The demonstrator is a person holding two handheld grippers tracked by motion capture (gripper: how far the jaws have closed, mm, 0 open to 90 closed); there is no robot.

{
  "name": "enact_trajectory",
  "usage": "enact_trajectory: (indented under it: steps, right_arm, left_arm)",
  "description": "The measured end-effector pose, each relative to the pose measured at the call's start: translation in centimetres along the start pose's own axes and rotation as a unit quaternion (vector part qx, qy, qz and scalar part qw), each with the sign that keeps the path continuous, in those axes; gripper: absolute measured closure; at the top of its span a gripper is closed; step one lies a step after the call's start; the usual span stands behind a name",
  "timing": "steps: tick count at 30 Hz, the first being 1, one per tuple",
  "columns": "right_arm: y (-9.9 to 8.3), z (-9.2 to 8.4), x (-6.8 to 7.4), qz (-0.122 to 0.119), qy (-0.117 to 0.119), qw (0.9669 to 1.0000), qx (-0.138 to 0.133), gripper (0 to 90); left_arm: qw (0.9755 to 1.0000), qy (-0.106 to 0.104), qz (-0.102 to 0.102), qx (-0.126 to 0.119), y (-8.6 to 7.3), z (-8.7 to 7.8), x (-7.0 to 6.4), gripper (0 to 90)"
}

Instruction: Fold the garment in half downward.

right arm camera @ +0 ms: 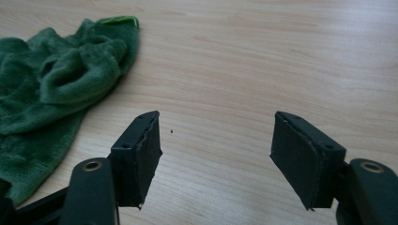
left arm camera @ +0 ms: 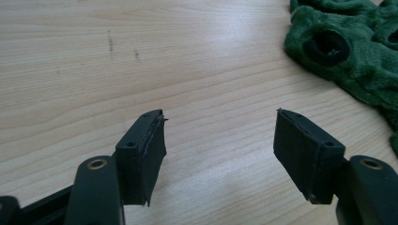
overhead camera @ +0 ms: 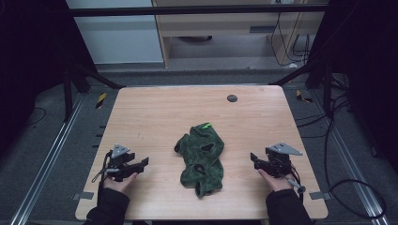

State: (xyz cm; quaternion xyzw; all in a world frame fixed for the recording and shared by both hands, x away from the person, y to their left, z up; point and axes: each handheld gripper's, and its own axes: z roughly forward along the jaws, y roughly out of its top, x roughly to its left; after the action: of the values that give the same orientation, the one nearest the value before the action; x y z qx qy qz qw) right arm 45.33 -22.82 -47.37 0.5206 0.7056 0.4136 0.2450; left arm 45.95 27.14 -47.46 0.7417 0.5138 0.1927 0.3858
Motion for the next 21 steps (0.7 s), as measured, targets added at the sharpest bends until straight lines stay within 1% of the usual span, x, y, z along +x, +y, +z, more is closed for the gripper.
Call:
enact_trajectory:
  steps: [1, 3, 4, 5, 6, 8, 9, 10, 13, 14, 16, 21]
  right_arm:
    - [0.0, 0.0, 0.2, 0.002, 0.006, 1.0, 0.003, 33.8]
    - [0.0, 0.0, 0.3, -0.002, 0.006, 1.0, 0.003, 34.2]
    - [0.0, 0.0, 0.4, -0.009, 0.011, 0.9999, 0.006, 36.3]
    - [0.0, 0.0, 0.4, -0.009, 0.011, 0.9999, 0.006, 36.3]
    - [0.0, 0.0, 0.6, -0.008, 0.017, 0.9998, 0.006, 36.6]
    - [0.0, 0.0, 0.7, -0.012, 0.019, 0.9997, 0.002, 36.9]
    - [0.0, -0.1, 0.8, -0.011, 0.022, 0.9997, 0.002, 37.0]
    - [0.1, -0.1, 1.0, -0.019, 0.018, 0.9997, 0.0, 37.7]
    - [0.4, -0.3, 1.4, -0.016, 0.025, 0.9996, -0.002, 37.9]
    - [0.5, -0.3, 1.4, -0.019, 0.029, 0.9994, -0.002, 37.9]
    - [0.7, -0.2, 1.6, -0.025, 0.038, 0.999, 0.0, 38.2]
    - [1.2, -0.2, 2.0, -0.034, 0.047, 0.9983, -0.002, 39.2]
  left_arm:
    - [1.0, -0.004, 0.0, -0.001, 0.0, 0.0, -0.2, 35.2]
    - [1.0, -0.006, 0.002, -0.001, 0.1, 0.0, -0.3, 36.0]
    - [0.9999, -0.012, 0.004, 0.001, 0.1, 0.0, -0.6, 36.4]
    - [0.9999, -0.012, 0.004, 0.001, 0.1, 0.0, -0.6, 36.5]
    - [0.9999, -0.014, 0.006, 0.003, 0.1, 0.0, -0.7, 36.6]
    - [0.9998, -0.019, 0.008, 0.005, 0.1, 0.0, -1.0, 36.8]
    - [0.9997, -0.022, 0.01, 0.006, 0.1, -0.1, -1.1, 37.1]
    - [0.9996, -0.024, 0.018, 0.003, 0.3, -0.2, -1.3, 37.3]
    - [0.9994, -0.024, 0.023, -0.005, 0.6, -0.5, -1.3, 37.3]
    - [0.9994, -0.026, 0.023, -0.005, 0.7, -0.5, -1.2, 37.3]
    - [0.9995, -0.023, 0.022, -0.007, 0.9, -0.5, -1.1, 37.3]
    - [0.9994, -0.023, 0.024, -0.013, 1.4, -0.8, -1.0, 37.5]
